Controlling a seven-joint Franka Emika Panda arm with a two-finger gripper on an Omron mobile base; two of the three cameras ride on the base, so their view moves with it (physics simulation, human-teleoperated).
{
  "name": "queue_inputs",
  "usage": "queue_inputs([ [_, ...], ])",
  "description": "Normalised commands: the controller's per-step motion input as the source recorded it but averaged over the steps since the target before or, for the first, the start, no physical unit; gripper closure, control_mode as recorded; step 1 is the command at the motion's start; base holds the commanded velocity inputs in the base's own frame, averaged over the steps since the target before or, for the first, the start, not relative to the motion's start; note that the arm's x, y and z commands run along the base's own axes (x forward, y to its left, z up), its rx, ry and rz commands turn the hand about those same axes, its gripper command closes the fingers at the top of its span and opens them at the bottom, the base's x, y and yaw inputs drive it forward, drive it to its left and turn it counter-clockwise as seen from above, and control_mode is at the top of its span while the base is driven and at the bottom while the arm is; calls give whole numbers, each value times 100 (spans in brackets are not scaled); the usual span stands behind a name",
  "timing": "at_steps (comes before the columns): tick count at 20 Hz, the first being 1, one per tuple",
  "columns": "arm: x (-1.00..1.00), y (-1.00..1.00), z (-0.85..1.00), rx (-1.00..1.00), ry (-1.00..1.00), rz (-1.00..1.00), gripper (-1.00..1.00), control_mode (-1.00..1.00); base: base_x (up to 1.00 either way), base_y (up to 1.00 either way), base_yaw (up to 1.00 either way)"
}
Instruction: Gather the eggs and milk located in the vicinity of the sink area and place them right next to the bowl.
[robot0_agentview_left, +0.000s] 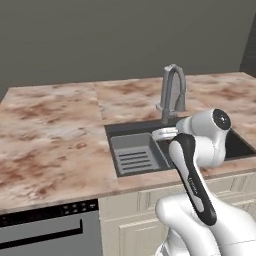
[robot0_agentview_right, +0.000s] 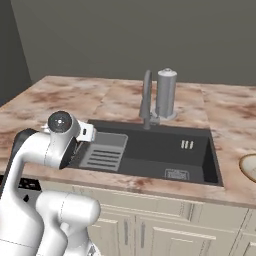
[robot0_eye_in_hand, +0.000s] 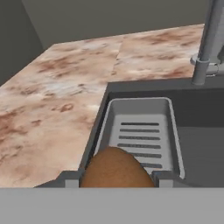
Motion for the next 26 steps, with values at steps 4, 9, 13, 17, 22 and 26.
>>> queue_inputs([
  [4, 0, 0, 0, 0, 0, 0, 100, 100, 5, -68, 0],
  [9, 0, 0, 0, 0, 0, 0, 100, 100, 4, -69, 0],
  [13, 0, 0, 0, 0, 0, 0, 100, 100, 4, -67, 0],
  [17, 0, 0, 0, 0, 0, 0, 100, 100, 4, -64, 0],
  [22, 0, 0, 0, 0, 0, 0, 100, 100, 3, -62, 0],
  [26, 0, 0, 0, 0, 0, 0, 100, 100, 4, -59, 0],
])
